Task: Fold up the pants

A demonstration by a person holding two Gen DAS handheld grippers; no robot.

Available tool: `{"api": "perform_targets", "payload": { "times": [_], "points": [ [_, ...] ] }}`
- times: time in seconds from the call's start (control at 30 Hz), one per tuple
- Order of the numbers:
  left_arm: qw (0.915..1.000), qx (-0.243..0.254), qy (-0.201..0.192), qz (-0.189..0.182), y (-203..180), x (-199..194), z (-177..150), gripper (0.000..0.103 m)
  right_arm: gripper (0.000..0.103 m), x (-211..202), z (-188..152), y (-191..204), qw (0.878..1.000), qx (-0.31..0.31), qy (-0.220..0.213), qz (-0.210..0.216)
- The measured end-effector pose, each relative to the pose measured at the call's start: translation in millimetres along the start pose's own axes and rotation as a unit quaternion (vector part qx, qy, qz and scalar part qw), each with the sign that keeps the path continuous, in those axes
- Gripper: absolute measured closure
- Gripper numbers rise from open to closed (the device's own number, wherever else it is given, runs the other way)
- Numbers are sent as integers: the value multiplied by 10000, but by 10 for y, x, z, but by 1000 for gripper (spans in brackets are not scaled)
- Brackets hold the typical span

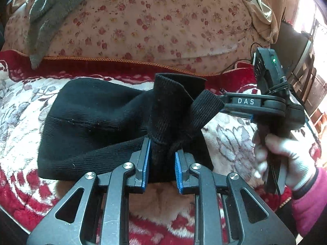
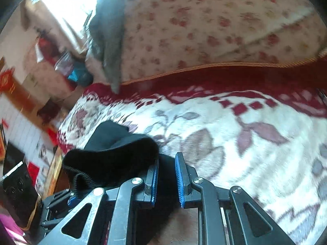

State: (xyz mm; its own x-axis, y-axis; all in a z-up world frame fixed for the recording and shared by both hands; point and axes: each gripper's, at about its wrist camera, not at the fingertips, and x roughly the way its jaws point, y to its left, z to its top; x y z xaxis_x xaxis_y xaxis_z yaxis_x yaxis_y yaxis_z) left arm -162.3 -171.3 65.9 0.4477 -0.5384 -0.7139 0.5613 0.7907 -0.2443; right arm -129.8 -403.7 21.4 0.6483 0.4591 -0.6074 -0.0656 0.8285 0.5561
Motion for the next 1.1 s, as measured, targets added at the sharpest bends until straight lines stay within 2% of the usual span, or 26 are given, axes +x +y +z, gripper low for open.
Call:
{"api": "perform_targets", "payload": {
  "times": [0.03,0.07,0.1,0.17,0.2,0.27,0.33,0.47,0.5,0.57,0.63,0.7,0.73,0.77,0.8,0.9,1.0,1.1],
  "points": [
    [9999,-51,40,-104,46,-58,9,76,77,-53,15,-34,9997,143,-49,-197],
    [9998,-80,50,-194,74,-114,5,67,66,-121,25,-68,9989,332,-102,-299],
    [9992,-102,5,-374,97,-182,21,46,62,-193,18,-99,9984,485,-173,-217],
    [9979,-120,-172,-615,112,-273,11,31,59,-337,-21,-120,9963,769,-348,161],
    [9969,-110,-289,-726,97,-316,21,31,53,-415,-59,-114,9939,947,-405,401],
    [9959,80,-321,-837,32,-385,21,31,52,-496,-128,-87,9893,1171,-423,760],
    [9961,178,-371,-781,30,-451,25,31,51,-540,-198,-26,9834,1395,-389,1091],
    [9972,251,-478,-525,157,-532,41,31,43,-537,-285,172,9827,1389,-243,1200],
    [9974,199,-509,-459,213,-529,54,31,43,-491,-290,222,9842,1353,-159,1128],
    [9981,97,-485,-376,285,-475,79,31,43,-341,-258,266,9899,1255,-7,665],
    [9987,66,-381,-325,301,-344,81,31,43,-197,-212,209,9906,1294,4,432],
    [9993,42,-127,-357,281,-184,43,31,49,-57,-167,136,9891,1365,115,541],
    [9991,-10,-1,-431,270,-107,8,31,63,16,-138,130,9885,1325,177,700],
    [9987,-85,103,-491,262,-42,-20,31,83,58,-110,162,9899,1190,157,750],
    [9983,-168,168,-533,248,15,-56,31,91,78,-83,195,9917,1021,101,777],
    [9982,-104,139,-580,130,87,-82,31,93,21,21,317,9964,542,-88,647],
    [9965,-41,146,-825,19,126,-95,31,93,-47,76,362,9987,260,-222,388],
    [9967,53,152,-801,10,177,-140,31,93,107,-17,252,9998,192,-14,-83]
  ]
}}
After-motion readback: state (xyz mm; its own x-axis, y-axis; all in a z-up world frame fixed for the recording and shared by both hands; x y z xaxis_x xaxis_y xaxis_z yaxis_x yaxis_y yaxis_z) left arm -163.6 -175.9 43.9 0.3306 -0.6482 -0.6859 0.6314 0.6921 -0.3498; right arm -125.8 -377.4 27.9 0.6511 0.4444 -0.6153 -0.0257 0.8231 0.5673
